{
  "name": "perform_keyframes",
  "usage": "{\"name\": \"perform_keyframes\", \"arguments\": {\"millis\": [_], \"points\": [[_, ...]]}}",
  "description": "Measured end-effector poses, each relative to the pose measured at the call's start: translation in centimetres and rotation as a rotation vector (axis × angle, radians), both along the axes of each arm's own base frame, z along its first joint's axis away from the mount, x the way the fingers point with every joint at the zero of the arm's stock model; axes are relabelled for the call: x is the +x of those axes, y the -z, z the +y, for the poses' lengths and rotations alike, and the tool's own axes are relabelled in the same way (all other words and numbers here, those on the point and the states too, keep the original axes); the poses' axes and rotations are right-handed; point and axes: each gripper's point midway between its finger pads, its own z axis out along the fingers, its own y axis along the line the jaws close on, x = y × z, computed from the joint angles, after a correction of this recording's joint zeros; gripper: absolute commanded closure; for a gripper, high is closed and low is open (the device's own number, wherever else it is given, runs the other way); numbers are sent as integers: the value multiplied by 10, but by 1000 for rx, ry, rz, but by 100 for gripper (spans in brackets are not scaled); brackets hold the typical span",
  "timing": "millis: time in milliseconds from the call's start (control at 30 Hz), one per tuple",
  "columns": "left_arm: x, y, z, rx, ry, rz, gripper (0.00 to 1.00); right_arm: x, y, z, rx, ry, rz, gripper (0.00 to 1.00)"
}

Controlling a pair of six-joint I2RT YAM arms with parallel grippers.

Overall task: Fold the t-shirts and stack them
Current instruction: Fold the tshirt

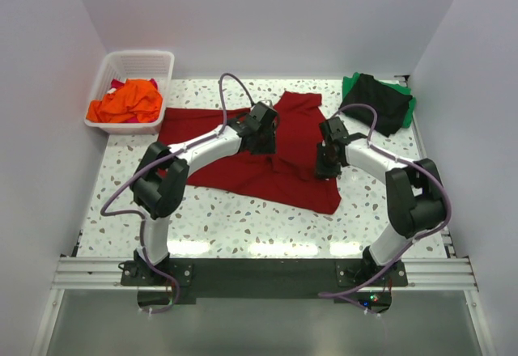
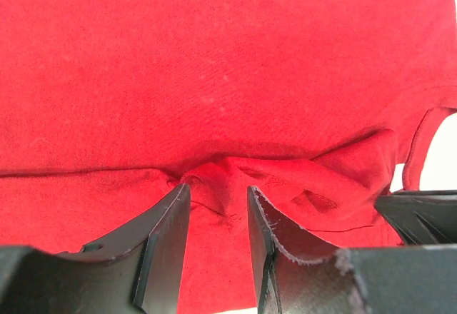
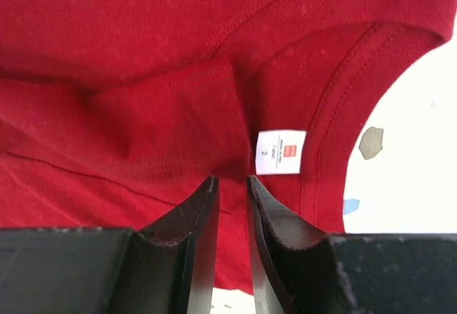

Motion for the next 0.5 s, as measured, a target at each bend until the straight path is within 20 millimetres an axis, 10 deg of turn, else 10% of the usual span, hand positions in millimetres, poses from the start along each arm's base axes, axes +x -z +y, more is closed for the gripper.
{"name": "perform_keyframes", "arguments": {"millis": [300, 500], "points": [[1, -3, 1, -1, 4, -7, 58, 2, 16, 0, -11, -4, 27, 73], [2, -6, 1, -5, 2, -13, 58, 3, 16, 1, -11, -5, 23, 100]]}}
